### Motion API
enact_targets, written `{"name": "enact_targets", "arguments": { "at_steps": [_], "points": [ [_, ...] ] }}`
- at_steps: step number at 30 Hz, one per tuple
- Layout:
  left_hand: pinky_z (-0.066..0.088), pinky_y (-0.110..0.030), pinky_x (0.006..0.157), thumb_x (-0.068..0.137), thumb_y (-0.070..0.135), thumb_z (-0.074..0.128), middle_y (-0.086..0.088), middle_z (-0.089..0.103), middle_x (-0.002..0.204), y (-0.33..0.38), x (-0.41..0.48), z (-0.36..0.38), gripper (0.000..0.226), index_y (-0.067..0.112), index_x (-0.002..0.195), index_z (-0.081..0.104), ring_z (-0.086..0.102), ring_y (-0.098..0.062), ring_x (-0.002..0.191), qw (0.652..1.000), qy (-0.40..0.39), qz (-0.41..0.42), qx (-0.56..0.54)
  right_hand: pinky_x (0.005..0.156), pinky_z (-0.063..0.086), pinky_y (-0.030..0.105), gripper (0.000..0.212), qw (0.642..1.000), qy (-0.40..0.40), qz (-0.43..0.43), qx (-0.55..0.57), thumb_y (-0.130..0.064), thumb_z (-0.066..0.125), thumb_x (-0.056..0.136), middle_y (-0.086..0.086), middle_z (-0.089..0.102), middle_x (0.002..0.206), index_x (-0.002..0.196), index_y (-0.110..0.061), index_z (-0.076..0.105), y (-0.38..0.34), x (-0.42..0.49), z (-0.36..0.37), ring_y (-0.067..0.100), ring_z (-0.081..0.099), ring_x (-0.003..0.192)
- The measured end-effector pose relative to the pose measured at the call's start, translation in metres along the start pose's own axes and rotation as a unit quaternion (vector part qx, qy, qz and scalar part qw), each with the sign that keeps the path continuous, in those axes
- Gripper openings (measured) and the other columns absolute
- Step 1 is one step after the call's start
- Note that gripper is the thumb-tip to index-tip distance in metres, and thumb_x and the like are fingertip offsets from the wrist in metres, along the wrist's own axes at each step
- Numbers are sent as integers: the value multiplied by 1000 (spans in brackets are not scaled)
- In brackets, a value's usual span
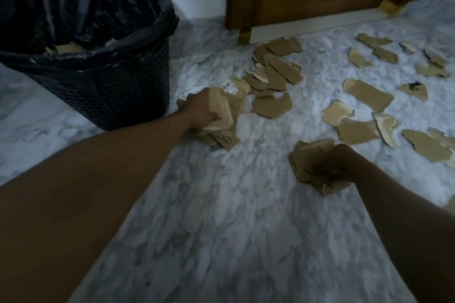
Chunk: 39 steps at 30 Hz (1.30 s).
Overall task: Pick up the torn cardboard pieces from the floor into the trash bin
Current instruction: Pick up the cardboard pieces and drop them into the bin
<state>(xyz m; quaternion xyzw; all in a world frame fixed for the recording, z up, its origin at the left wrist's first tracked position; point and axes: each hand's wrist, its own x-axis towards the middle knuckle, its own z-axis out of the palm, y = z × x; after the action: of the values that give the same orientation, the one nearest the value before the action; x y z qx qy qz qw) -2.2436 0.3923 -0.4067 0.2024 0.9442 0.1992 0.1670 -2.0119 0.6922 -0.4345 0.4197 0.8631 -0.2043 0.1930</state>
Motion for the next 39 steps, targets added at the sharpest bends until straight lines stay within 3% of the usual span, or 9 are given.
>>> {"name": "enact_targets", "arguments": {
  "at_steps": [6,8,10,16,21,27,30,35,39],
  "points": [
    [36,-44,105,76,51,76,-13,44,143,-1,17,2,86,11,141,37,37,-37,133,998,12,-53,25,102,47,49,32,998,-48,8,30,-11,76,83,22,64,113,108,2,63,-29,-32,-16,37,61,107],
    [36,-40,109,76,52,76,-17,41,146,4,26,0,94,3,144,34,39,-37,135,997,-11,-64,31,101,43,43,14,994,-97,-13,50,4,64,90,18,58,84,76,4,59,-54,-70,-29,30,57,82],
    [28,-40,114,82,57,67,-19,31,153,9,29,-5,98,0,149,25,31,-37,140,995,-32,-82,43,90,42,37,40,994,-110,-19,9,7,55,94,4,40,68,61,-12,41,-67,-86,-30,23,48,73],
    [36,-33,111,77,42,80,-20,31,154,16,18,-3,106,-6,149,19,37,-33,139,993,-41,-101,-47,87,51,43,38,996,-28,-63,64,-40,85,67,14,64,84,76,-11,63,-52,-87,-21,33,65,95],
    [45,-35,104,83,32,75,-19,44,145,26,-6,15,82,0,146,33,48,-33,129,990,-27,-110,-82,53,40,8,11,993,-59,-95,41,-10,62,94,-1,58,78,84,-10,67,-68,-142,-10,20,58,88],
    [44,-37,102,84,32,66,-15,48,140,48,-37,12,68,8,142,40,50,-33,126,995,20,-65,-74,97,47,36,23,992,-29,-78,95,-22,69,89,8,66,103,104,-5,66,-55,-133,5,26,63,104],
    [42,-34,102,88,28,62,-14,48,139,74,-52,-40,56,8,138,45,50,-31,126,998,33,4,-59,95,51,41,33,977,30,-135,161,-21,68,89,17,67,116,117,-3,65,-69,-127,-31,34,64,108],
    [44,-29,81,89,28,59,-9,63,115,128,-85,-186,38,7,121,57,61,-24,104,974,189,119,45,89,56,52,9,905,117,-278,300,-28,74,82,13,72,104,84,-24,66,-162,-168,-144,32,68,96],
    [46,-42,96,83,32,60,-14,60,122,134,-120,-290,53,5,128,52,59,-34,113,955,273,91,66,94,55,43,39,856,136,-334,371,-20,71,85,12,67,120,121,-10,63,-246,-217,-190,30,65,110]
  ]
}}
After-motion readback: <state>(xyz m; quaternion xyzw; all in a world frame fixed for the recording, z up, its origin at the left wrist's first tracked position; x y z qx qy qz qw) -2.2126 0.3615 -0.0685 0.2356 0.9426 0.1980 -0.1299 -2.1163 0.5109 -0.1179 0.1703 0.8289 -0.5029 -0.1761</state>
